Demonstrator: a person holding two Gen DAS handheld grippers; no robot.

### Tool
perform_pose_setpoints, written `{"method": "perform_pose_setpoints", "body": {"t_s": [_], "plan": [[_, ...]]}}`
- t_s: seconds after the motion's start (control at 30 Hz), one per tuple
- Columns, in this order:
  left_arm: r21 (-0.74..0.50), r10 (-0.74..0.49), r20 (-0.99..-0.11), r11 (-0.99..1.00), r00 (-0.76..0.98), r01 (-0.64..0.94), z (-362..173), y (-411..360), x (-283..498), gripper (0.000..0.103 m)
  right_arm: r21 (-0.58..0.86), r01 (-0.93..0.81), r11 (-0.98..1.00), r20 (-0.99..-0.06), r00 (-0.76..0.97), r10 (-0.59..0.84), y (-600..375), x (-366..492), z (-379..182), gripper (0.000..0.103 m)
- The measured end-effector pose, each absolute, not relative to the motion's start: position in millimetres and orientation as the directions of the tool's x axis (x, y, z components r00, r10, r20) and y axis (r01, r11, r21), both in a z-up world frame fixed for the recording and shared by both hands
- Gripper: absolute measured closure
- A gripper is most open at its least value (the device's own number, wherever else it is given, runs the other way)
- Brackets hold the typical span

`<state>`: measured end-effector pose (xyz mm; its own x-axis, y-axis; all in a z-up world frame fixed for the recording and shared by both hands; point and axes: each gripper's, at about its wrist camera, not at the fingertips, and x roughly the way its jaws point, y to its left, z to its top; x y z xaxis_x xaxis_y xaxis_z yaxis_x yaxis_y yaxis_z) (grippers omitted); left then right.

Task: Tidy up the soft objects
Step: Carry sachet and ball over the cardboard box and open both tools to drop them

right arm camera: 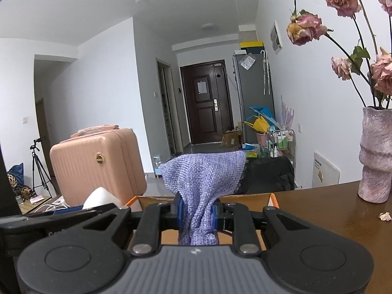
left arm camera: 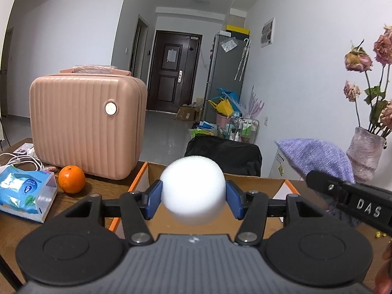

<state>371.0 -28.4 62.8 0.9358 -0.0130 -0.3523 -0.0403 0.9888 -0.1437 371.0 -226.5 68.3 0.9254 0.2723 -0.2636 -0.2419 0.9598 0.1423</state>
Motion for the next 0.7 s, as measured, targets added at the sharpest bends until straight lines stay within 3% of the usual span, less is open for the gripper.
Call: {"method": "perform_pose_setpoints", "body": {"t_s": [0.3, 0.7], "plan": [[-0.121, 0.001, -0.392, 0.991, 0.92, -0.053, 54.2, -26.8, 396.0, 0.046, 0.172, -0.226, 0.959, -0.273, 0.924, 0.267, -229.7, 400.3, 66.4, 0.083], [-0.083, 0.016, -0.464, 0.995, 0.886, -0.061, 31.5, -26.8, 415.0, 0.046, 0.139, -0.197, 0.97, -0.401, 0.885, 0.237, -220.7, 431.4, 37.3, 0.08]]}}
